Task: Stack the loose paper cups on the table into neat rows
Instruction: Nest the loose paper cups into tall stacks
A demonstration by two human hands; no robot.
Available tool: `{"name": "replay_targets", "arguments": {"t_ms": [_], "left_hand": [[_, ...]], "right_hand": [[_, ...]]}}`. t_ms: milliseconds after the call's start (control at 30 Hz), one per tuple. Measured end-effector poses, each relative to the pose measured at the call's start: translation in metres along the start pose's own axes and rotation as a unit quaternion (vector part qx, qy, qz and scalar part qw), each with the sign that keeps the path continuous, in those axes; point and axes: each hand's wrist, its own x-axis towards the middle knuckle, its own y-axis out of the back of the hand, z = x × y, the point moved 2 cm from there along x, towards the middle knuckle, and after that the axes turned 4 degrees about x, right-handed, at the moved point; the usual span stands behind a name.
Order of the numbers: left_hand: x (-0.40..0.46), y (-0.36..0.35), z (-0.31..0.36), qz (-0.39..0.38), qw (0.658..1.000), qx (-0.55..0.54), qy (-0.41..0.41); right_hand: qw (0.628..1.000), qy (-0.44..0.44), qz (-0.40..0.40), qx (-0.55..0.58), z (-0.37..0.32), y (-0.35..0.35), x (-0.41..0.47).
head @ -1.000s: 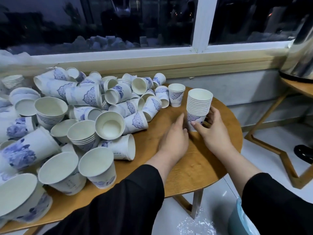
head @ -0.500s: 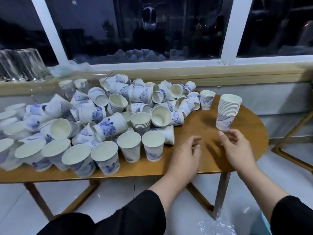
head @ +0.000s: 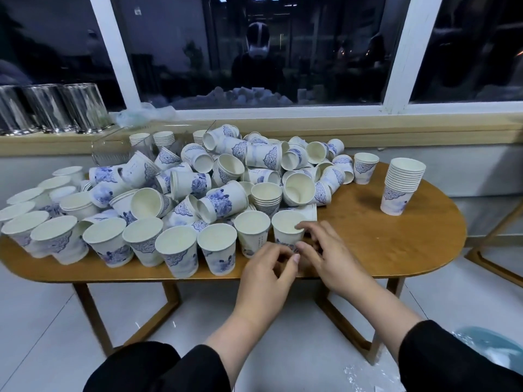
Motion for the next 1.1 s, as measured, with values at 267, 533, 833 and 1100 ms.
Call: {"name": "replay_targets", "arguments": {"t_ms": [267, 533, 833, 1100], "left_hand": [[0.005, -0.013, 0.0, 0.039, 0.999, -0.03, 0.008], [0.044, -0.028, 0.007, 0.014, 0.996, -0.025, 0.083], [0.041, -0.028, 0.003, 0.018, 0.995, -0.045, 0.082], [0.05, -0.031, 0.003, -0.06, 0.992, -0.028, 0.108]], "right_hand": [[0.996, 0.051, 0.039, -0.062, -0.005, 0.031, -0.001], [0.986, -0.045, 0.116, 0.107, -0.005, 0.036, 0.007], [0.971, -0.192, 0.086, 0.114, 0.033, 0.01, 0.04], [0.954, -0.164, 0.205, 0.145, 0.034, 0.051, 0.019]]}}
